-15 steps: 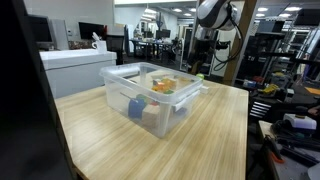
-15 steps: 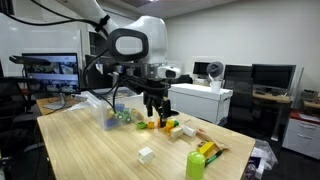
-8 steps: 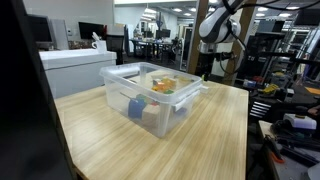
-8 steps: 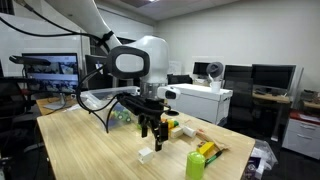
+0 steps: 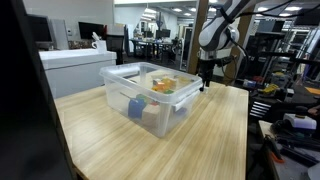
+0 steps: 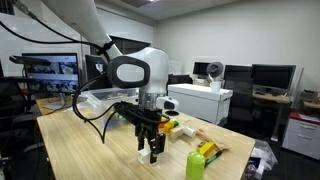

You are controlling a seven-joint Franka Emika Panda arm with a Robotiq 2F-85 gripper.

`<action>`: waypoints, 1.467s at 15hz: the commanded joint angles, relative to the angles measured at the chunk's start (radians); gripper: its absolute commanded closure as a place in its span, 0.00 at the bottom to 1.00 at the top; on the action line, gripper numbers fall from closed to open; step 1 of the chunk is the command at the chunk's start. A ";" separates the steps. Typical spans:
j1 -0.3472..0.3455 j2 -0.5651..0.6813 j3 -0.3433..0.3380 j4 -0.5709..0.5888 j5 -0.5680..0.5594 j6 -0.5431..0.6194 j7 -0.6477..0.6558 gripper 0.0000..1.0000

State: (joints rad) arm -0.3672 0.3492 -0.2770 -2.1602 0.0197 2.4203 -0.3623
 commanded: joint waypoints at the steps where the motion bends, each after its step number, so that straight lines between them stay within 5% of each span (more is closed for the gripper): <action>1: -0.012 0.004 0.005 -0.005 -0.022 -0.004 0.012 0.48; 7: 0.027 -0.010 -0.024 0.003 -0.086 -0.027 0.134 0.89; 17: 0.111 -0.133 0.059 0.204 -0.028 -0.078 0.202 0.89; 22: 0.171 -0.238 0.164 0.152 0.058 -0.071 0.127 0.89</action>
State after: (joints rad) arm -0.2232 0.1876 -0.1520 -1.9324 0.0305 2.3410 -0.1727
